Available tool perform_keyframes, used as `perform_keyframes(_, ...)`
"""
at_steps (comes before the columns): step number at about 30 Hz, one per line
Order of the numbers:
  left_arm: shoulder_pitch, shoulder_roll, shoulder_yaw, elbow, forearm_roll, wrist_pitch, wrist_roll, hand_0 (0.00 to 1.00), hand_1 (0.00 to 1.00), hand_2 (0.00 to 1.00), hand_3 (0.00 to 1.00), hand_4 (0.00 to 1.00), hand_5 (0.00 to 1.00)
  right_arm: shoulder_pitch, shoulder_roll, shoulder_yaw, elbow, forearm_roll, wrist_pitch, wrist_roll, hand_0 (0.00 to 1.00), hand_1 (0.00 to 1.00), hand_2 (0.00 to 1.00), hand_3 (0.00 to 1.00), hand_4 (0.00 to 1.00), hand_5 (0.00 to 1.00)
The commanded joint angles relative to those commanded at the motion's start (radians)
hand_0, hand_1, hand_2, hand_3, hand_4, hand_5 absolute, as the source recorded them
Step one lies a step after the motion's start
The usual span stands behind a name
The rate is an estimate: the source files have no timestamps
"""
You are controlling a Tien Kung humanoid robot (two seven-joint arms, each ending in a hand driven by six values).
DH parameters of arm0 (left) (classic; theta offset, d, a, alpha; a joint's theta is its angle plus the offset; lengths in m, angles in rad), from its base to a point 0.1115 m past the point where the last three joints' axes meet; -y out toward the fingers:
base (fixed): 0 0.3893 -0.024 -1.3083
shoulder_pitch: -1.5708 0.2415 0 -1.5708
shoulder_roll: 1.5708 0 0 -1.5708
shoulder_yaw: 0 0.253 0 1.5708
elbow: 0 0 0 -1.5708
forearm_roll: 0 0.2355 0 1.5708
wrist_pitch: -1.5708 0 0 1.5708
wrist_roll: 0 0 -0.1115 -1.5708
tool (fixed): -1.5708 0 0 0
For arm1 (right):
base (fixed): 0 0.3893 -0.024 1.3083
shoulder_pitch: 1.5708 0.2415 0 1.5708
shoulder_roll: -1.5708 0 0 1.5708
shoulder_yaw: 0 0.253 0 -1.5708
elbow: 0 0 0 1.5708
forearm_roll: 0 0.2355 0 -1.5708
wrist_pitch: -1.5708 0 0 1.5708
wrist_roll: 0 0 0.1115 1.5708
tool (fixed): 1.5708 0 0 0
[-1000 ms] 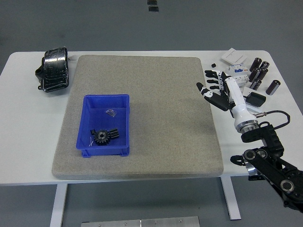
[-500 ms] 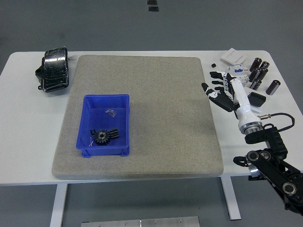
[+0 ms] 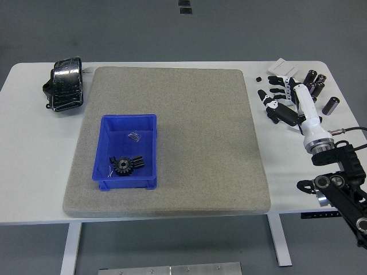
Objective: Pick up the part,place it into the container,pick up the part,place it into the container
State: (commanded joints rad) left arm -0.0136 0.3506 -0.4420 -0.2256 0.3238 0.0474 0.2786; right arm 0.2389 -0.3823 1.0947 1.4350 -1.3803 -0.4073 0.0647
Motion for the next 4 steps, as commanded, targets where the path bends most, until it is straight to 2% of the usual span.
perform_keyframes(4,-0.006,0.000,0.024,0.003,-0.025,0.000,-0.013,0.691,0.679,0.662,0.611,0.729,0.252,0.004,0.000,0.007,0.003,-0.023,0.007,-0.006,0.650,0.685,0.750,0.722,0.785,0.452)
